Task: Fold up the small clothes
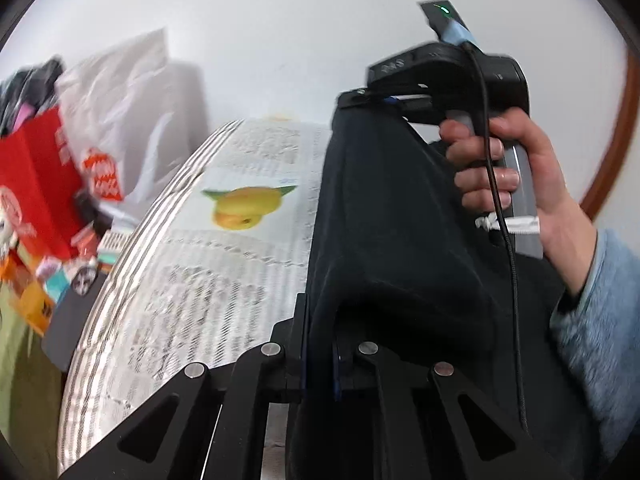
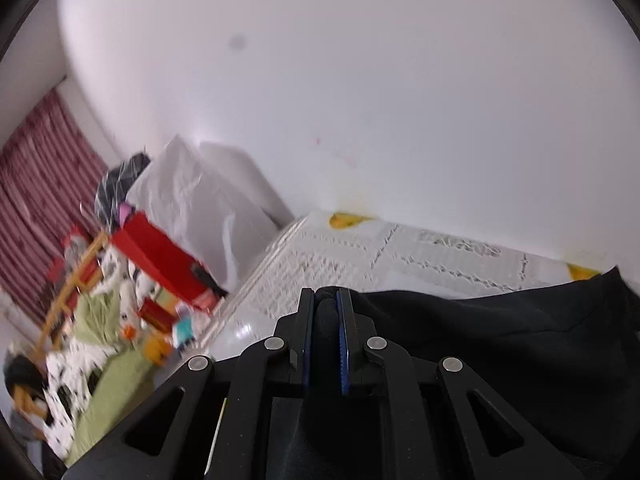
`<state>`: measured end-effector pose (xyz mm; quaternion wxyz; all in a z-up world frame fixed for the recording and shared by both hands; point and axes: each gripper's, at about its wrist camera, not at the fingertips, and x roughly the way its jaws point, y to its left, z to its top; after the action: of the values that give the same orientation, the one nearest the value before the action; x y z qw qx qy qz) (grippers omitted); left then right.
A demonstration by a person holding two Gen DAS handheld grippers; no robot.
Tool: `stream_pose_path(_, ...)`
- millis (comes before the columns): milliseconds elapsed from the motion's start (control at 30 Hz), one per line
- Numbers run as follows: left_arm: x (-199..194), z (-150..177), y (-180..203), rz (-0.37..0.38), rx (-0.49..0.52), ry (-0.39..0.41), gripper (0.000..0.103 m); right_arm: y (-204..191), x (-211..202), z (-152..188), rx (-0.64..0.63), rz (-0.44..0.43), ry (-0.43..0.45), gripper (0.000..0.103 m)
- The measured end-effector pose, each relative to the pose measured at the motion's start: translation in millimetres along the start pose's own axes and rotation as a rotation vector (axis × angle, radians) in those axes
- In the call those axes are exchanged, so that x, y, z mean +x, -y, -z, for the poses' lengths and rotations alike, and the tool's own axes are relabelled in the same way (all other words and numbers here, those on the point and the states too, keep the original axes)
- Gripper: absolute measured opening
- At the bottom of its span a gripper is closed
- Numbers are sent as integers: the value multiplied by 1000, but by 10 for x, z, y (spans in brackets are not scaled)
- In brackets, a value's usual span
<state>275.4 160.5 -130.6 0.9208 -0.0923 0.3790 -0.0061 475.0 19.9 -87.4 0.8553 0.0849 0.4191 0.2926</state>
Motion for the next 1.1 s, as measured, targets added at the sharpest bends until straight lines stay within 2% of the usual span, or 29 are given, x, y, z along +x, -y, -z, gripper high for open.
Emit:
stream_pose_path(133, 45, -9, -131, 5, -51, -42, 9, -19, 412, -2, 20, 72, -70, 10)
stream_pose_path(233, 73, -6, -181, 16, -73, -70, 12, -52, 691, 89, -21, 171, -129, 12)
stream_pose_path(367, 10, 3, -204, 10, -61, -70, 25, -30, 486, 100, -24, 160, -113, 17)
stream_pose_path(433, -17, -8, -198, 7, -48, -50, 26, -16, 230, 111, -19, 149, -76, 25)
stream_pose_path(500, -21, -32, -166, 8, -21, -39, 27, 15, -42, 164, -33, 179, -61, 29)
stream_pose_path(667, 104, -52, -25, -46, 69, -45, 26, 223, -807, 607, -42, 266, -61, 31)
stream_pose_path(700, 114, -65, -13, -41, 67, -40, 25, 279, -948, 726, -38, 284, -64, 32)
stream_pose_path(733, 113, -76, -9, -35, 65, -30, 19, 354, -1127, 881, -34, 302, -66, 32)
stream_pose_path(767, 82, -79, -21, -11, 56, -15, 7, 439, -1288, 1028, -30, 324, -65, 32)
stream_pose_path(867, -9, -82, -137, 18, 8, 2, 7, 681, -1750, 1454, -15, 425, -58, 33)
stream_pose_path(967, 24, -30, -190, 15, -36, -43, 7, 1047, -2171, 1851, 74, 520, -62, 33)
stream_pose_path(1033, 20, -3, -174, -4, -31, -58, 10, 1347, -2476, 2078, 169, 580, -46, 33)
stream_pose_path(1100, -51, 14, -147, -19, -25, -64, 13, 1545, -2678, 2207, 233, 605, -28, 33)
